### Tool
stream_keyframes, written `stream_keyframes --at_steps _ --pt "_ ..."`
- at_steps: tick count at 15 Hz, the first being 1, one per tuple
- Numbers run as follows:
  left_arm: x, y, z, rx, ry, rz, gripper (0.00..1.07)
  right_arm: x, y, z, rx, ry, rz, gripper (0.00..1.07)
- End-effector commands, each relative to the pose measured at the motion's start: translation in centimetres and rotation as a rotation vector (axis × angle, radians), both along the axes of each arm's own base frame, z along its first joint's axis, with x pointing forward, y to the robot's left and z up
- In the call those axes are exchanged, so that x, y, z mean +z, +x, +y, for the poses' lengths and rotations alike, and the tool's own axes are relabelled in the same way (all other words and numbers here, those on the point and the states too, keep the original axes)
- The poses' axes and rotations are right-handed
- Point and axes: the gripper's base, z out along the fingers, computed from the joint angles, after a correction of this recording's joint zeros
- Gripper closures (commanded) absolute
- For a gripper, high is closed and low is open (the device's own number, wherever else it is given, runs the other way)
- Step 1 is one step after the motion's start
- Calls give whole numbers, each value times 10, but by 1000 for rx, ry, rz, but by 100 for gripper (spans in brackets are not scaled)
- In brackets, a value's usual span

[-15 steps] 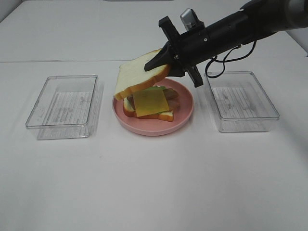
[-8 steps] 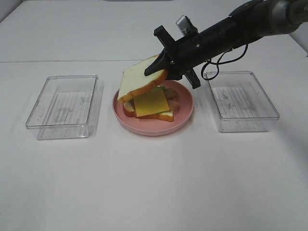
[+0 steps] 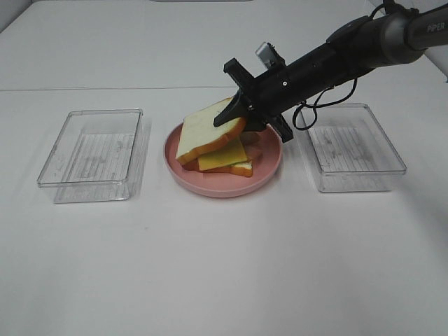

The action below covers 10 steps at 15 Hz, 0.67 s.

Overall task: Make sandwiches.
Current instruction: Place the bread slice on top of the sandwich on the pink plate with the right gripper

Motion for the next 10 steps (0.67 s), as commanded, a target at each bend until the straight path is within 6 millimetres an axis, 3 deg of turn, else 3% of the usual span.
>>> stream_keyframes --at_steps 1,4,5,10 --pt "-1 -3 -1 -5 -12 -20 9 1 0 -1 17 -31 -14 102" --pt "-1 -3 -1 -5 -12 -20 9 5 1 -2 14 -44 -36 69" --pt "-1 -3 -1 -5 -12 -20 9 11 0 -4 29 -74 -55 43" --pt "-1 -3 -1 -5 -12 -20 9 23 -3 -13 51 -199 -72 41"
